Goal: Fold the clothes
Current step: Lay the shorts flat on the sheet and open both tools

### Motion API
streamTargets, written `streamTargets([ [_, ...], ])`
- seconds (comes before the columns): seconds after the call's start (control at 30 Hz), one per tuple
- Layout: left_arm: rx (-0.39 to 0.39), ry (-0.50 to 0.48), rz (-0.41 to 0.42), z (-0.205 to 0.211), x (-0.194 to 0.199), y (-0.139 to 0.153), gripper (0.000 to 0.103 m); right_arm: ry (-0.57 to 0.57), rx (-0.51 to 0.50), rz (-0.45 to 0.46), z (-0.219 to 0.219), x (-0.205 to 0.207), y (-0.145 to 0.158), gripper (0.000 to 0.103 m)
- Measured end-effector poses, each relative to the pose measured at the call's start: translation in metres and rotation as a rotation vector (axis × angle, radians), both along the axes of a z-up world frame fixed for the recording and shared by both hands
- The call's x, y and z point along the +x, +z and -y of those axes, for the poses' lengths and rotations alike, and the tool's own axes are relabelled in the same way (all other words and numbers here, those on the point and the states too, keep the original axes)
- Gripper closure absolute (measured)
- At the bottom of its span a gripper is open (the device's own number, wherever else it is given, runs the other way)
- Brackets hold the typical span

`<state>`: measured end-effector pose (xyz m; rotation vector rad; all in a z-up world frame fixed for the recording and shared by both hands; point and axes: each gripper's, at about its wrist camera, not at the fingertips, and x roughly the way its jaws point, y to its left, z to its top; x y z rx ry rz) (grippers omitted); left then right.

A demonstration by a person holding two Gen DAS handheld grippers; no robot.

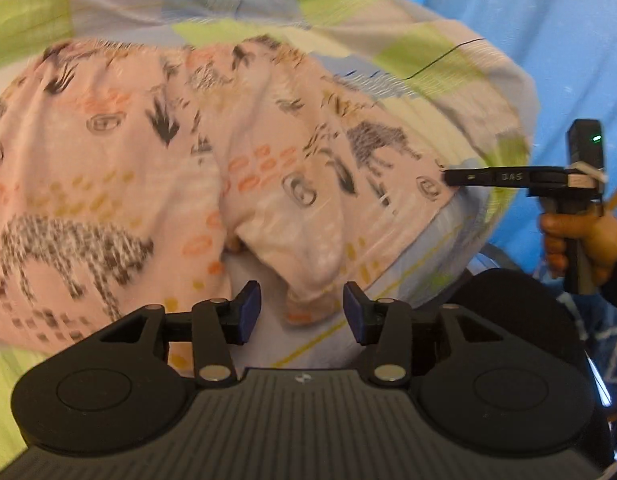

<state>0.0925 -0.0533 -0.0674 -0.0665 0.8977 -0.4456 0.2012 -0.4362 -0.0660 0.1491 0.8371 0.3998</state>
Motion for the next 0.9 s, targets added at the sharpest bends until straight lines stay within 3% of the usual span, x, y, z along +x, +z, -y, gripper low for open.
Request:
streamTargets([
  [0.07,-0.01,0.019,0.001,0.003,0.002,0.001,0.066,-0.001,-0.054,0.012,-0.003,0.0,0.006,0.1],
  [0.1,-0.016,0.029,-0.002,0.005,0.004,0.002,0.088,-0.004,-0.09,0.038,-0.005,-0.002,0.012,0.101],
  [0.13,-0.049,0.023,-0.016,0.006,0.005,0.003,0.101,-0.014,-0.122,0.072,-0.005,-0.006,0.02,0.101],
  [0.17,-0.091,0.012,-0.035,0.006,0.006,0.004,0.102,-0.03,-0.147,0.097,-0.004,-0.008,0.027,0.101],
  [0.23,-0.142,-0.003,-0.057,0.009,0.007,0.005,0.102,-0.049,-0.165,0.096,0.0,-0.006,0.032,0.101],
  [0.3,-0.134,-0.002,-0.068,0.011,0.007,0.003,0.101,-0.043,-0.163,0.046,0.002,0.001,0.025,0.101],
  [0.37,-0.13,-0.009,-0.089,0.008,0.006,0.003,0.1,-0.055,-0.223,0.015,-0.001,0.005,0.019,0.101],
  [0.43,-0.107,-0.019,-0.082,0.0,-0.001,0.009,0.098,-0.103,-0.274,0.029,-0.002,0.003,0.023,0.098],
  [0.5,-0.087,-0.012,-0.056,-0.015,-0.009,0.021,0.089,-0.136,-0.315,0.082,-0.008,-0.005,0.036,0.085],
  [0.53,-0.074,0.006,-0.039,-0.025,-0.012,0.029,0.082,-0.126,-0.304,0.114,-0.012,-0.011,0.045,0.085],
  [0.73,0.088,0.211,0.096,-0.12,-0.024,0.075,0.071,0.09,-0.166,0.25,-0.086,-0.045,0.086,0.084],
  [0.9,0.218,0.349,0.121,-0.199,-0.036,0.095,0.068,0.351,-0.11,0.287,-0.182,-0.07,0.093,0.081],
])
